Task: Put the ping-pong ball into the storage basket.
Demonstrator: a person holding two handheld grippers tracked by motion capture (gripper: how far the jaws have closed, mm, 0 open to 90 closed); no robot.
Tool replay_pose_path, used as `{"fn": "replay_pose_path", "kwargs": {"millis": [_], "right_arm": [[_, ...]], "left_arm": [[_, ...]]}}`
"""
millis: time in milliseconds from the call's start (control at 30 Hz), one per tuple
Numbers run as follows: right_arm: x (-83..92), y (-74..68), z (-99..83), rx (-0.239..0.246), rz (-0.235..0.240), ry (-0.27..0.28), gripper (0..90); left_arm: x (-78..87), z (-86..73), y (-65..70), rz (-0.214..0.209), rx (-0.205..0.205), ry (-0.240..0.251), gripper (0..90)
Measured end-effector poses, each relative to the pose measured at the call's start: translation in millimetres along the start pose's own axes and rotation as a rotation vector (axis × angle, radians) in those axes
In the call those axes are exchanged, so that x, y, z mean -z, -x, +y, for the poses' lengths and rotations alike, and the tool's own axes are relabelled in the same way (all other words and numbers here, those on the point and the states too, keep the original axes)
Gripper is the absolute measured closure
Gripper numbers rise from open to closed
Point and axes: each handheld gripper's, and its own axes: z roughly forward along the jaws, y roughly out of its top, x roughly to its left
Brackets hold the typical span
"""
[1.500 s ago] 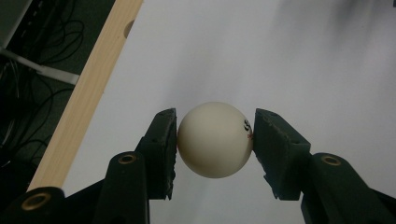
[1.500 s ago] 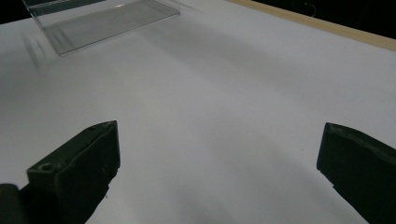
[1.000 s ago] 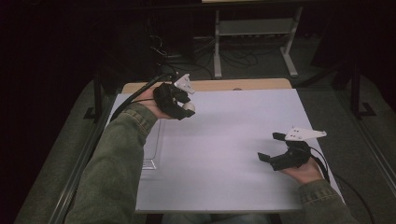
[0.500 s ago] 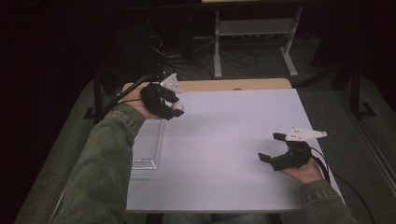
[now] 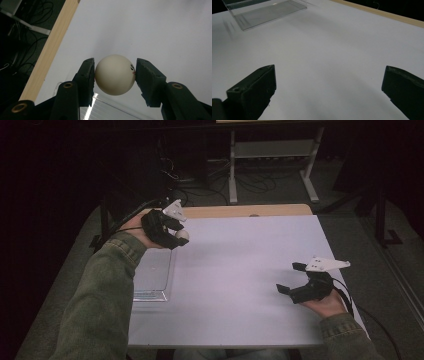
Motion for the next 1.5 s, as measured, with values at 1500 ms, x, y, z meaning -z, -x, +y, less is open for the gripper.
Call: {"fn": "replay_pose_path", "kwargs": {"millis": [1500], "right_arm": [[8.3,-2.4,-2.1,0.004,-0.007,0.028,0.0]], "left_arm": [[19.5,-63.7,-3.3,-0.046,0.046,-0.134,50.4]]}}
